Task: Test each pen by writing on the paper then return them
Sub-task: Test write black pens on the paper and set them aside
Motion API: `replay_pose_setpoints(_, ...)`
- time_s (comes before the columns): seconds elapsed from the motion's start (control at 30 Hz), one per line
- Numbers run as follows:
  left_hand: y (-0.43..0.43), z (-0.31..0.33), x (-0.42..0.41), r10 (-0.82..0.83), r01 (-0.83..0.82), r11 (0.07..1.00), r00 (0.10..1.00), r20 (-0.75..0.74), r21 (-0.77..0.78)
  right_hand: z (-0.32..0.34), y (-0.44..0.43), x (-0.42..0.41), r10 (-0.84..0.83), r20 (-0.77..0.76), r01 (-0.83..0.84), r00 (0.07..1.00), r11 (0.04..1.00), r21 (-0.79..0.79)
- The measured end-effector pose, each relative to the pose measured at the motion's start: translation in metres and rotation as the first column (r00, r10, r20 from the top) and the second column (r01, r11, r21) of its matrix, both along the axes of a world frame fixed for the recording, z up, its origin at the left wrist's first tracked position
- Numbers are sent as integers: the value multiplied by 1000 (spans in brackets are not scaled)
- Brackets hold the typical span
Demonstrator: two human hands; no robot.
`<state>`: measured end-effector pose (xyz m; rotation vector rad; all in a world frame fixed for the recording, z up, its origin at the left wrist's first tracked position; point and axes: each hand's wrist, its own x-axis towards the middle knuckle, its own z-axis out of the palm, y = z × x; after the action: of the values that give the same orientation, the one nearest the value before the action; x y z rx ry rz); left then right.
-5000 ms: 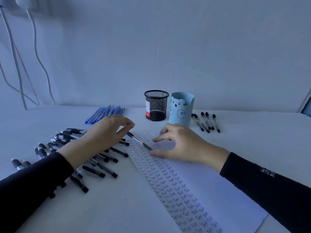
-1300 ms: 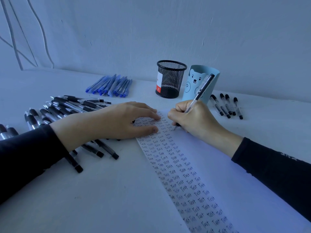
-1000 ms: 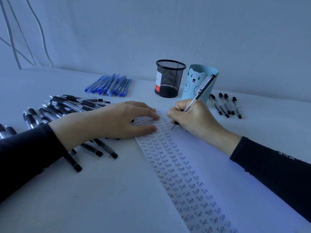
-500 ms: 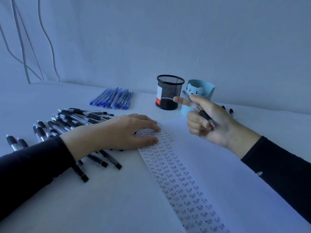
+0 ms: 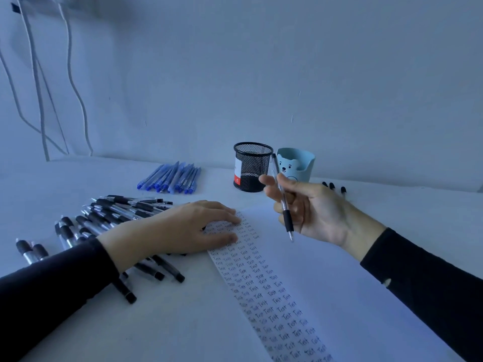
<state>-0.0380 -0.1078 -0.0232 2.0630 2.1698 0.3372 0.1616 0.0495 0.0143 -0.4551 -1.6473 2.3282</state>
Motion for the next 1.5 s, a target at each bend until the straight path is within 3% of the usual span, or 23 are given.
replay_pose_setpoints(0.13,0,-1,-1,-5,5,1000,1000,6,15,9,2,3,22,-23,-21,999,999,48)
replay_pose_setpoints(0.27,0,-2,-1,-13,13,1000,1000,4,28,42,24,18,-127,-232,130,964,992,-2)
replay_pose_setpoints(0.33,0,-2,-1,-11,11,999,1000,-3,32,53,43,29,-323,-346,320,881,945,-67)
replay_pose_setpoints(0.43,0,-3,-1,-15,15,999,1000,-1,35,44,79,39,-663,-424,659,617,730,-181)
replay_pose_setpoints(0.47,1,-3,-1,-17,17,999,1000,3,39,35,91,42,-727,-420,762,543,637,-116)
replay_pose_setpoints(0.53,1,-4,-2,-19,19,999,1000,6,47,13,107,48,-772,-394,867,499,440,235)
replay_pose_setpoints(0.63,2,-4,-2,-16,16,999,1000,4,48,-17,117,53,-715,-259,610,649,285,739)
replay_pose_setpoints(0.73,2,-3,-1,-16,15,999,1000,11,44,-32,122,48,-654,-240,412,717,121,903)
replay_pose_setpoints(0.83,1,-1,0,-14,13,999,1000,15,39,-40,119,39,-640,-194,275,743,28,961)
replay_pose_setpoints(0.97,1,-2,0,-9,9,999,1000,10,37,-46,114,34,-642,-112,149,758,3,989)
replay_pose_setpoints(1.1,2,-3,-1,-11,11,999,1000,7,41,-40,101,34,-630,-23,104,777,92,990)
replay_pose_setpoints(1.3,1,-2,-1,-13,12,999,1000,15,32,-37,105,37,-709,21,-59,705,-29,998)
replay_pose_setpoints(1.37,2,-3,-2,-15,15,999,1000,8,33,-43,107,37,-724,83,-99,685,20,995)
replay_pose_setpoints(1.43,2,-3,-2,-18,17,999,1000,2,34,-48,106,36,-722,186,-111,667,151,982)
replay_pose_setpoints(1.5,2,-3,-2,-15,15,999,1000,-2,29,-49,104,35,-706,197,-76,680,199,977)
